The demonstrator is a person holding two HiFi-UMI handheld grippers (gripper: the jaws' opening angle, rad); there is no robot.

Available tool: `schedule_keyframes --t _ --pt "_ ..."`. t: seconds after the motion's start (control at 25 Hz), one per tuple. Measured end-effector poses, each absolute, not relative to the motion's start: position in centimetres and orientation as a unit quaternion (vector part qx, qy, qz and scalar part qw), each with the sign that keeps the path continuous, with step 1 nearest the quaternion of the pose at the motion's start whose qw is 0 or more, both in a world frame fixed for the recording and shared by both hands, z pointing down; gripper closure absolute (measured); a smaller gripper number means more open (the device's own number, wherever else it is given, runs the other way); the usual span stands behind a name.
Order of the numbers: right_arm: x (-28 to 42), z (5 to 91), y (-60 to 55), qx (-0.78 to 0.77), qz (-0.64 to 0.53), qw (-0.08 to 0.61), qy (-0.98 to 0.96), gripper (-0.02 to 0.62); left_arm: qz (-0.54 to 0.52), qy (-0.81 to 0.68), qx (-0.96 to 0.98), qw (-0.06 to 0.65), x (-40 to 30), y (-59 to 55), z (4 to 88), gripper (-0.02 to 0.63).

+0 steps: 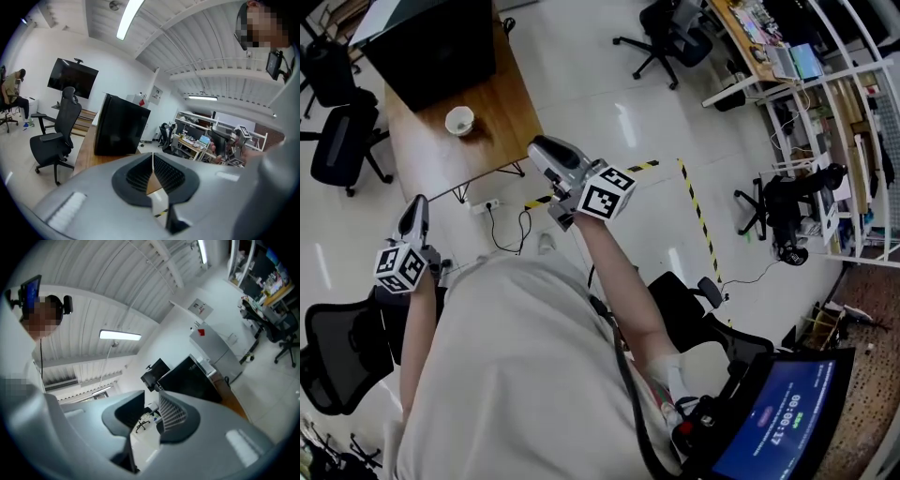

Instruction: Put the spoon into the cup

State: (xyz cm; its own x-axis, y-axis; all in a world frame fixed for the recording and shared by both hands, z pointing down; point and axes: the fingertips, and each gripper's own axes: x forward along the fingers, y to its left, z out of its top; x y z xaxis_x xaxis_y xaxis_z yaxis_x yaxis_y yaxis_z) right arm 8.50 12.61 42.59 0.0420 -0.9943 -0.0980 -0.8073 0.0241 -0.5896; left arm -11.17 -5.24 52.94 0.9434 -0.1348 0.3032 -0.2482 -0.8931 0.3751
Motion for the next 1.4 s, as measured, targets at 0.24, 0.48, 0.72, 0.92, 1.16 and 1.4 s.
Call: schedule_keyframes --t 0.24,0.48,0.72,0.92,1.16,1.4 --pt "8.1 45.0 12.3 -0.696 -0.189 0.196 0.664 0.506 0.129 -0.097 0.964 0.212 -10.6 -5.7 53.2 0.606" --pt "8.1 46.5 13.4 -0.704 -0.191 0.165 0.664 0.506 0.129 -0.106 0.962 0.216 -10.8 -4.8 53.6 0.606" --pt "8.9 48.3 15.2 -0.722 -0.190 0.121 0.654 0.506 0.144 -0.096 0.961 0.217 -9.0 -2.8 54.9 0.606" --pt "7.2 49.4 12.9 -0.707 -0.193 0.115 0.671 0.506 0.150 -0.121 0.957 0.218 -11.3 -4.1 55.0 0.606" --pt "7.5 50.0 13.0 -0.703 -0.194 0.106 0.676 0.508 0.161 -0.125 0.954 0.220 -11.5 -3.4 55.8 0.604" --pt "7.5 50.9 13.6 -0.717 -0.187 0.072 0.668 0.572 0.164 -0.119 0.955 0.217 -11.3 -3.2 55.8 0.604"
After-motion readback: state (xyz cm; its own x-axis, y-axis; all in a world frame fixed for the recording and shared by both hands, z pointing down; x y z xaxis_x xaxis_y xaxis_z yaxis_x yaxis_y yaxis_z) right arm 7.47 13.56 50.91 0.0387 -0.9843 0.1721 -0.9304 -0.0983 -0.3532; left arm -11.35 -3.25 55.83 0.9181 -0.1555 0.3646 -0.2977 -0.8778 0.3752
